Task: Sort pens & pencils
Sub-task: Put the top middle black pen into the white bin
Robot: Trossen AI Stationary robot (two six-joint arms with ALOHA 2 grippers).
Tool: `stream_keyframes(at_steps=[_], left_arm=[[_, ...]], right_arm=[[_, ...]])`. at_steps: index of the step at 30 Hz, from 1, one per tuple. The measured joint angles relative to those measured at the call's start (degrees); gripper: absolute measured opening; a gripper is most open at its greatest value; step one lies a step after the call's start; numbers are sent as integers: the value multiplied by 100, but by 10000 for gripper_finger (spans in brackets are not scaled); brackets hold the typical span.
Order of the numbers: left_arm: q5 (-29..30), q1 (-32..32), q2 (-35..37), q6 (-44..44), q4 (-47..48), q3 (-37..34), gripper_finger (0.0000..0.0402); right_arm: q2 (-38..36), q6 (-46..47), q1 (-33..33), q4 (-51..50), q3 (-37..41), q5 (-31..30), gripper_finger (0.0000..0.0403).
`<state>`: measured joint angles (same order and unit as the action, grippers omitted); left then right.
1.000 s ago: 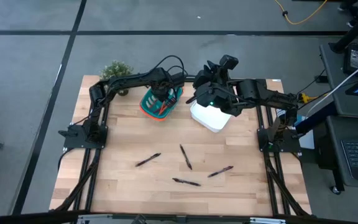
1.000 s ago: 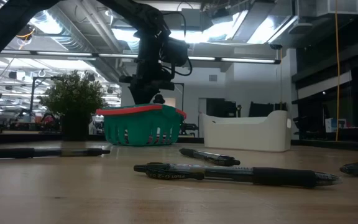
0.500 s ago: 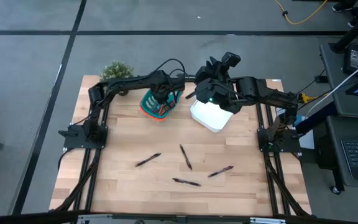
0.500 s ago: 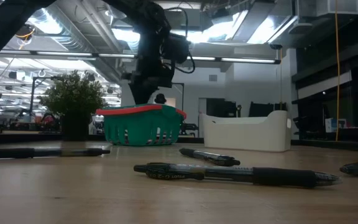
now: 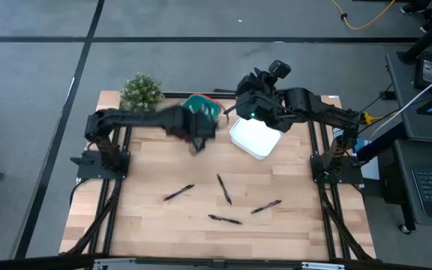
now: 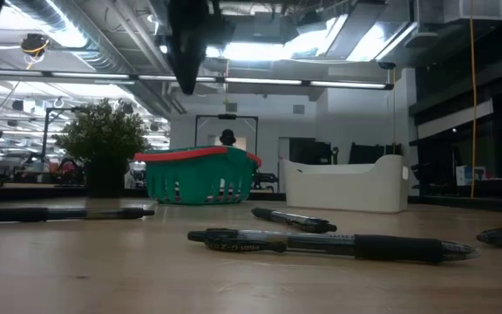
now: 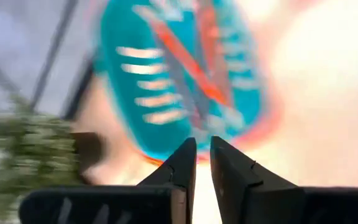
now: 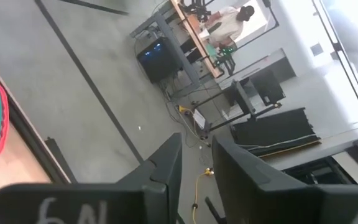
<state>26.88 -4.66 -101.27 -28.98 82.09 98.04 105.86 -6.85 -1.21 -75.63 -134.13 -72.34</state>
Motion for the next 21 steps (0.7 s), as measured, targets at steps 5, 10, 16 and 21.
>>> stream_keyframes(at_steps=[5, 10, 16, 21], left_arm=[[-193, 1226, 1, -712, 257, 0, 43], [-408, 2347, -36, -1859, 466, -4, 43], [-293, 3208, -69, -3074, 804, -5, 43], [-136, 3612, -65, -3503, 784, -200, 43]], right_arm=[[-6, 566, -58, -656, 0, 1, 90], [-80, 1732, -56, -1412, 42, 554, 91], [-151, 2478, -64, -1438, 189, 2854, 90], [-144, 2918, -119, -1437, 758, 3676, 91]])
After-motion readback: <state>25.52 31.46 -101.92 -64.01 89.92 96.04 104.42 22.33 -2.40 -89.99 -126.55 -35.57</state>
